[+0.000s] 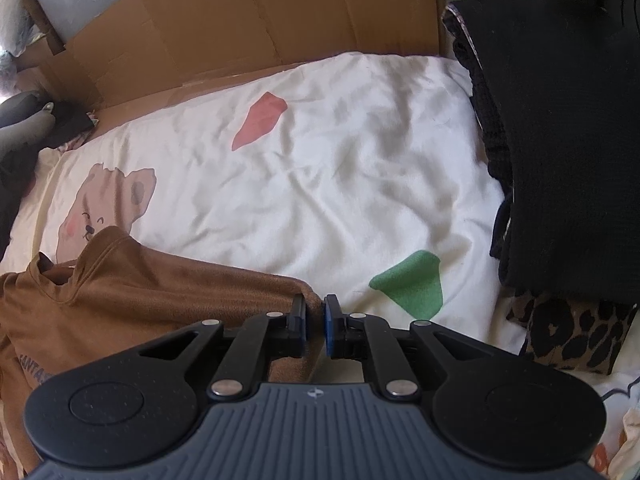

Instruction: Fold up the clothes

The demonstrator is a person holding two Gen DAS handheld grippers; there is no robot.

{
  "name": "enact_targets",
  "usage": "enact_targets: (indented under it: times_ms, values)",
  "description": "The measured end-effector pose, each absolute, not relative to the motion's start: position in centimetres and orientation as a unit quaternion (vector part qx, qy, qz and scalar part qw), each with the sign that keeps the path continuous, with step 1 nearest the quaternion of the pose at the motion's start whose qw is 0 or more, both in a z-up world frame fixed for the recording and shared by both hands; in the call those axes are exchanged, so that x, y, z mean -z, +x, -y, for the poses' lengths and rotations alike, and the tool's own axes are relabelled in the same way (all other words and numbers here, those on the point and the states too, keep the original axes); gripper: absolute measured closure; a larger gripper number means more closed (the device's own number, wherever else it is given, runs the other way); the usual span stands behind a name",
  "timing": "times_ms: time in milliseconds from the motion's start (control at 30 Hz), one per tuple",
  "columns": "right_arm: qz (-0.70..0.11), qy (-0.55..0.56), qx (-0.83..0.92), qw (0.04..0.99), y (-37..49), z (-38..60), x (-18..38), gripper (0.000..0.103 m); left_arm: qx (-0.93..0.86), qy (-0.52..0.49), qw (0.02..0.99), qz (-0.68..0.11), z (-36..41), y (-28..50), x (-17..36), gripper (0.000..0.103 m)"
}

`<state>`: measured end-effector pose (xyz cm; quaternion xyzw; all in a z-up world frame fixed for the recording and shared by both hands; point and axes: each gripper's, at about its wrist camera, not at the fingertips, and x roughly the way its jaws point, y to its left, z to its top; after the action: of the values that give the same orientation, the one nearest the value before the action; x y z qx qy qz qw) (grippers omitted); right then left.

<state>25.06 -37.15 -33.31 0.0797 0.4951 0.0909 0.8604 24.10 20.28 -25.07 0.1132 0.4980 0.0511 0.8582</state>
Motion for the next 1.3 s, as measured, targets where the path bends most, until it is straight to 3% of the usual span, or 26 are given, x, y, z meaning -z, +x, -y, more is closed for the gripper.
enact_targets:
  times_ms: [100,200,367,433,500,567,633,700,733,767,800,867,1300]
  values:
    - [-0.494,0.079,-0.085,0.862,25.1,37.1,33.2,0.085,-0.034,0.112,0.865,-0.488,-18.3,26.3,25.3,0.049]
    - [-0.48,0.079,-0.079,0.87,24.8,37.3,32.6,0.06,-0.009,0.112,0.873,-0.474,-15.6,28.0,25.6,0.049]
    - [-0.449,0.06,-0.114,0.884,24.0,36.3,30.6,0.059,0.076,0.11,0.869,-0.476,-10.9,28.4,27.1,0.049]
    - [-0.451,0.06,-0.136,0.88,23.6,35.5,30.2,0.059,0.108,0.122,0.858,-0.487,-9.0,27.9,28.1,0.044]
    - [-0.47,0.055,-0.146,0.869,23.4,34.5,30.8,0.059,0.12,0.132,0.852,-0.492,-7.7,27.5,29.2,0.028]
    - [-0.492,0.049,-0.155,0.855,23.1,33.5,31.7,0.059,0.128,0.138,0.848,-0.496,-6.8,27.1,30.3,0.029]
    - [-0.51,0.043,-0.16,0.844,23.0,32.6,32.7,0.059,0.14,0.14,0.843,-0.501,-6.2,26.9,31.4,0.035]
    - [-0.522,0.038,-0.164,0.836,22.8,32.0,33.9,0.063,0.143,0.144,0.832,-0.516,-5.9,26.9,32.7,0.06]
    - [-0.527,0.037,-0.165,0.833,22.6,31.8,34.5,0.076,0.146,0.144,0.828,-0.521,-5.9,26.7,33.1,0.066]
    - [-0.529,0.04,-0.164,0.831,22.4,31.8,34.8,0.082,0.148,0.145,0.828,-0.522,-5.8,26.5,33.2,0.072]
    - [-0.529,0.042,-0.164,0.832,22.2,31.9,34.9,0.092,0.15,0.147,0.828,-0.52,-5.9,26.4,33.2,0.084]
    - [-0.526,0.044,-0.172,0.832,21.9,32.0,34.6,0.099,0.157,0.148,0.828,-0.518,-6.0,26.1,33.0,0.098]
    - [-0.54,0.045,-0.179,0.821,18.6,32.2,32.8,0.102,0.186,0.115,0.805,-0.552,-7.1,21.6,32.0,0.099]
